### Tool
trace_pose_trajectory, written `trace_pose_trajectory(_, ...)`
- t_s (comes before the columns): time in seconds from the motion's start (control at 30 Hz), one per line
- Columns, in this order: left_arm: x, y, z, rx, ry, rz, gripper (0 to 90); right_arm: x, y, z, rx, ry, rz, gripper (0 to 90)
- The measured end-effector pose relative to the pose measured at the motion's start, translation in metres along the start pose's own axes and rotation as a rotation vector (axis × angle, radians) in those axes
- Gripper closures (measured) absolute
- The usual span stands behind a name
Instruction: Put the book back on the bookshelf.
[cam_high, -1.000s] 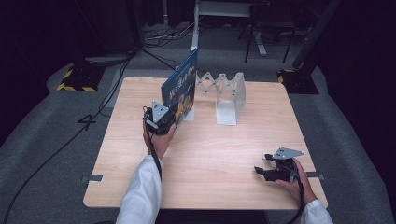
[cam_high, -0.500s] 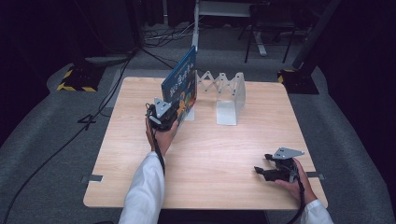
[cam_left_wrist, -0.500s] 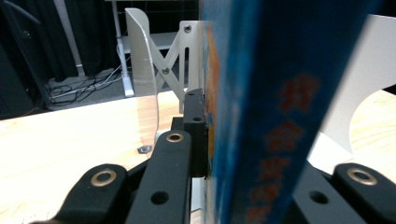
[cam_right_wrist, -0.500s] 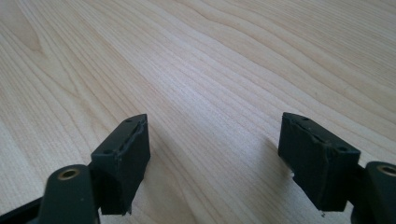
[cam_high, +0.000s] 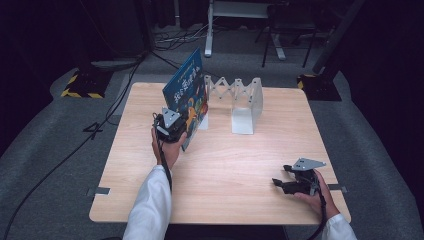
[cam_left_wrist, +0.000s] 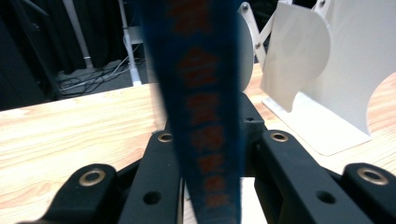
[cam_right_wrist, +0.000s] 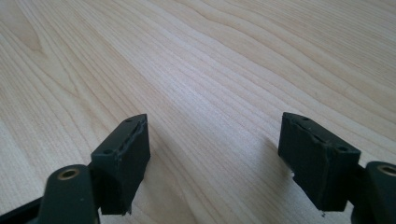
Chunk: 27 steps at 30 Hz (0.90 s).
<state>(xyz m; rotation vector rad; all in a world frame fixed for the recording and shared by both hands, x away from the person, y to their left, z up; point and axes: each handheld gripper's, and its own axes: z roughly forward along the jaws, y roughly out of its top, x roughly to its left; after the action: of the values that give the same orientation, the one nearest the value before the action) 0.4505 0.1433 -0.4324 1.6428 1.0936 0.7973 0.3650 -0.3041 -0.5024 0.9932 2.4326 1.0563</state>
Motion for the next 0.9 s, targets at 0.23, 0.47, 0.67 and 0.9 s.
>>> trace_pose_trajectory(0.23,0.002,-0.006,-0.007,0.009,0.006,0.021,73.7,-0.001,0.0,0.0,0.002,0.004,-0.005,25.3)
trace_pose_trajectory(0.47,0.002,-0.01,-0.013,0.018,0.018,0.056,70.9,-0.001,0.0,0.0,0.002,0.005,-0.004,25.3)
trace_pose_trajectory(0.67,-0.001,-0.01,-0.015,0.043,0.026,0.121,67.2,-0.001,0.0,0.0,0.001,0.01,-0.01,25.3)
trace_pose_trajectory(0.9,0.002,-0.01,-0.02,0.024,0.023,0.101,66.7,0.0,0.0,0.0,0.004,0.009,-0.008,25.2)
